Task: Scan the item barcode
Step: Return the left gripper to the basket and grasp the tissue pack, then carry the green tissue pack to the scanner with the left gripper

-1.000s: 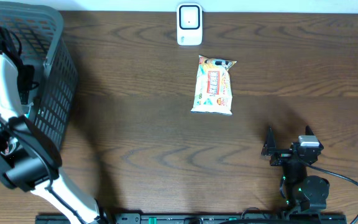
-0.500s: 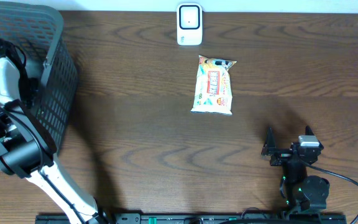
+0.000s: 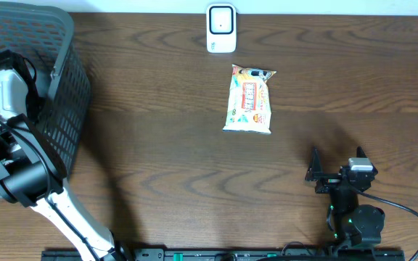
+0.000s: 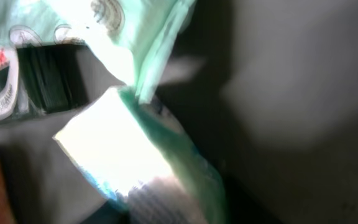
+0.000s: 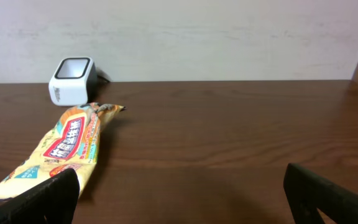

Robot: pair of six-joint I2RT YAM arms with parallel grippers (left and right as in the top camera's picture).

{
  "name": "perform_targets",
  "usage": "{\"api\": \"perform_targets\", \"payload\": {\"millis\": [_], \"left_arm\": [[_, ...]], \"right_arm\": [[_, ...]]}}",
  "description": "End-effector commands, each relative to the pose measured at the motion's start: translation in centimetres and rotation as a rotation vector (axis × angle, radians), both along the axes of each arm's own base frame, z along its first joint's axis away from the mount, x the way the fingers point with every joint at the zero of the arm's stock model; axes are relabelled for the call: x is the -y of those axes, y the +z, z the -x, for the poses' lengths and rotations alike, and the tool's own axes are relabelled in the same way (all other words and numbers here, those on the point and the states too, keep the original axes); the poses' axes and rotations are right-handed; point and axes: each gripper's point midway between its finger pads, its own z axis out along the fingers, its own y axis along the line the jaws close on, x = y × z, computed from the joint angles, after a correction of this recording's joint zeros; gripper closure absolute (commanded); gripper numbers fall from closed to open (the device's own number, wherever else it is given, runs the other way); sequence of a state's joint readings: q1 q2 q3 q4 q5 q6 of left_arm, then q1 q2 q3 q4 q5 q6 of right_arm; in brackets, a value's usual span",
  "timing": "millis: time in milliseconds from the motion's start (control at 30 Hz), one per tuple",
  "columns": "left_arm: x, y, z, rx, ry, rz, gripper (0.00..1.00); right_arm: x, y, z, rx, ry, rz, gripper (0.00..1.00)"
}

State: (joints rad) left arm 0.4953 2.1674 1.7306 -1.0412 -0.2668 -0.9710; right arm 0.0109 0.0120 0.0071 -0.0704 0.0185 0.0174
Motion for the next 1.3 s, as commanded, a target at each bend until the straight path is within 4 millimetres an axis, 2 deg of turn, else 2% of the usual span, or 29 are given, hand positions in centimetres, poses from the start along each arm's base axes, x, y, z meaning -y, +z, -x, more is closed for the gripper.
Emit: {"api": "perform_targets", "payload": {"millis": [0,33,67,133,300,433,533,633,733,800,900,1000,1033,1133,1267], "left_arm": [[-0.5,4.4,-0.6,0.069,-0.055,-0.058,0.81],[-0.6,5.5,-0.6,0.093,-0.055,-0.072,0.9],[-0.6,6.9,-0.7,0.125,-0.054,-0.09,0.92],[-0.5,9.6,-0.6,0.183,-0.054,-0.123,0.92],[0.1,17.8,0.3,0.373,-0.053,-0.225,0.92],[2.1,24.6,1.0,0.594,-0.08,-0.259,0.92],[5.2,28.8,1.1,0.781,-0.151,-0.194,0.92],[9.8,32.4,0.8,0.96,-0.27,-0.078,0.92],[14.4,34.9,0.3,1.061,-0.424,-0.014,0.92],[17.7,36.2,-0.5,1.084,-0.605,-0.032,0.92],[22.9,36.6,-2.0,1.062,-0.934,-0.069,0.92],[28.4,34.6,-3.5,0.982,-1.235,-0.056,0.92],[30.3,33.5,-4.0,0.945,-1.334,-0.046,0.92],[34.1,29.9,-5.3,0.824,-1.529,-0.025,0.92],[37.6,24.2,-7.3,0.628,-1.708,-0.034,0.92]], "right_arm": [[0.2,-0.1,0.0,-0.002,-0.007,0.007,0.01],[0.2,-0.1,0.0,-0.002,-0.007,0.007,0.01],[0.2,-0.1,0.0,-0.002,-0.007,0.007,0.01],[0.2,-0.1,0.0,-0.002,-0.007,0.007,0.01],[0.2,-0.1,0.0,-0.002,-0.007,0.007,0.01],[0.2,-0.1,0.0,-0.002,-0.007,0.007,0.01],[0.2,-0.1,0.0,-0.002,-0.007,0.007,0.01],[0.2,-0.1,0.0,-0.002,-0.007,0.007,0.01],[0.2,-0.1,0.0,-0.002,-0.007,0.007,0.01],[0.2,-0.1,0.0,-0.002,-0.007,0.007,0.01],[0.2,-0.1,0.0,-0.002,-0.007,0.007,0.01],[0.2,-0.1,0.0,-0.002,-0.007,0.007,0.01],[0.2,-0.1,0.0,-0.002,-0.007,0.007,0.01],[0.2,-0.1,0.0,-0.002,-0.007,0.007,0.01],[0.2,-0.1,0.0,-0.002,-0.007,0.007,0.01]]}}
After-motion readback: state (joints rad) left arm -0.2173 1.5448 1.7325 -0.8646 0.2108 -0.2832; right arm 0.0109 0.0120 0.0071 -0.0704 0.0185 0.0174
